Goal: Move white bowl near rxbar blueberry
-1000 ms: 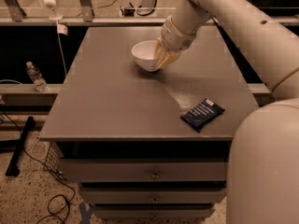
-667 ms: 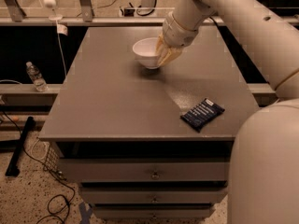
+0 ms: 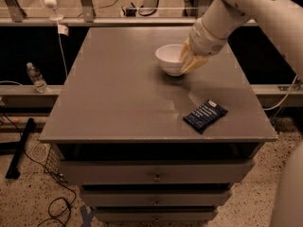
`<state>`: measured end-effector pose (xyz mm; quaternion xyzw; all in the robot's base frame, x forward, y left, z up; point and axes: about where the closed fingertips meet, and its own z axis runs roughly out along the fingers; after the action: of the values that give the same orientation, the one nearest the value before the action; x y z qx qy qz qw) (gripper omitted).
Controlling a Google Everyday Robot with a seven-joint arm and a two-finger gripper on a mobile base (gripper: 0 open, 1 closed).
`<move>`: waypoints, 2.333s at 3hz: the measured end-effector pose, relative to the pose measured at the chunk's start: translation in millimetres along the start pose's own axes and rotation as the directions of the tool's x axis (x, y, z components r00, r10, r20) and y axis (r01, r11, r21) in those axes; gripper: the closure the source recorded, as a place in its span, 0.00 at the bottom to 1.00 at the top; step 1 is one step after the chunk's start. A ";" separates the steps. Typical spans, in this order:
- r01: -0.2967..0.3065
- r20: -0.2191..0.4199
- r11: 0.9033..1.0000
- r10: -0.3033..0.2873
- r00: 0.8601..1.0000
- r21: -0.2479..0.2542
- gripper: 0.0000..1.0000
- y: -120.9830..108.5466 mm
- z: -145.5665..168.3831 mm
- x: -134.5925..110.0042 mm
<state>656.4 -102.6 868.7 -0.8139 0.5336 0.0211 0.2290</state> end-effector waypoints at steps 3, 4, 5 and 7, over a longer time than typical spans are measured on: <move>-0.216 -0.064 0.976 0.217 0.974 0.020 1.00 84.9 -38.6 69.2; -0.240 -0.081 0.971 0.241 0.967 0.016 1.00 100.6 -51.9 72.4; -0.237 -0.074 0.971 0.236 0.969 -0.002 1.00 111.7 -56.8 63.0; -0.215 -0.002 0.976 0.215 0.977 -0.045 1.00 125.5 -43.4 38.8</move>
Offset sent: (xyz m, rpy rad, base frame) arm -0.0569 -0.1282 -0.0127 -0.0031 0.0434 -0.2760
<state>553.7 -194.0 852.8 -0.7563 0.6176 0.0587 0.2077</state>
